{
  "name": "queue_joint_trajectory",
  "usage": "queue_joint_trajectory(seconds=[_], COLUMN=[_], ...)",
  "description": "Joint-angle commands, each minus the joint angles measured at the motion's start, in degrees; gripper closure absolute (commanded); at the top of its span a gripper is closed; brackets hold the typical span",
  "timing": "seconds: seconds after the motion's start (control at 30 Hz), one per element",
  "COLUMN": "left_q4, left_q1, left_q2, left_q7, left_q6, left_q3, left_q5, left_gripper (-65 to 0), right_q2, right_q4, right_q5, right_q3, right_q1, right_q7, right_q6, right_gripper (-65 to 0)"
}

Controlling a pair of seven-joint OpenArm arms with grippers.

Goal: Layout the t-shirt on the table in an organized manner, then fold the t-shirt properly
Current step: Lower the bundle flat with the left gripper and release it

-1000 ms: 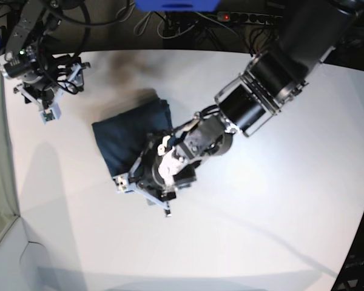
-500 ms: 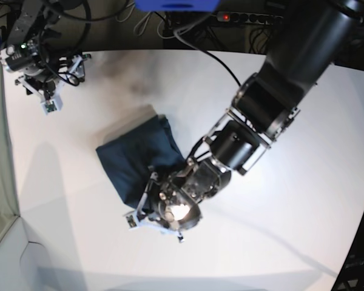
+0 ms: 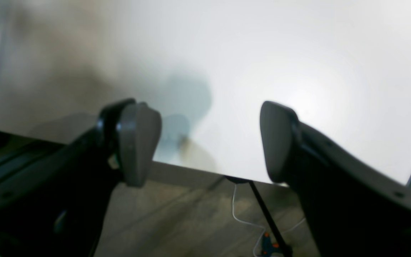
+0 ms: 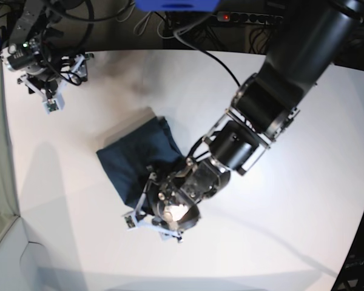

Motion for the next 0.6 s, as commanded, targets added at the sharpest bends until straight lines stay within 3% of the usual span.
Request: queue_joint_trajectory(seconds=[0.0,0.2,0.57], left_q4=[2.02,7.56,8.79], left_q1=[-2.18,-1.57,-1.57], left_q2=[0.53,0.53,0.53], left_q7=[-0.84,-0.14,-0.32], left_q6=[0.72,0.72,0.63], left_q3=[-1.91,-8.86,-8.77], left_q5=[-0.01,0.35,0.61], left_gripper=[-49.9,-49.8,-49.9], right_q2=[0.33,0.33,0.33], right_q4=[1.19,1.19,1.19], right_q5=[0.18,0.18,0.18], right_q3=[0.14,0.14,0.14], right_q1=[0.09,-0.7,-0.52], right_q7=[0.73,0.73,0.73], right_q6=[-0.21,-0.21,-0.21], right_gripper=[-47.0,-47.0,-47.0])
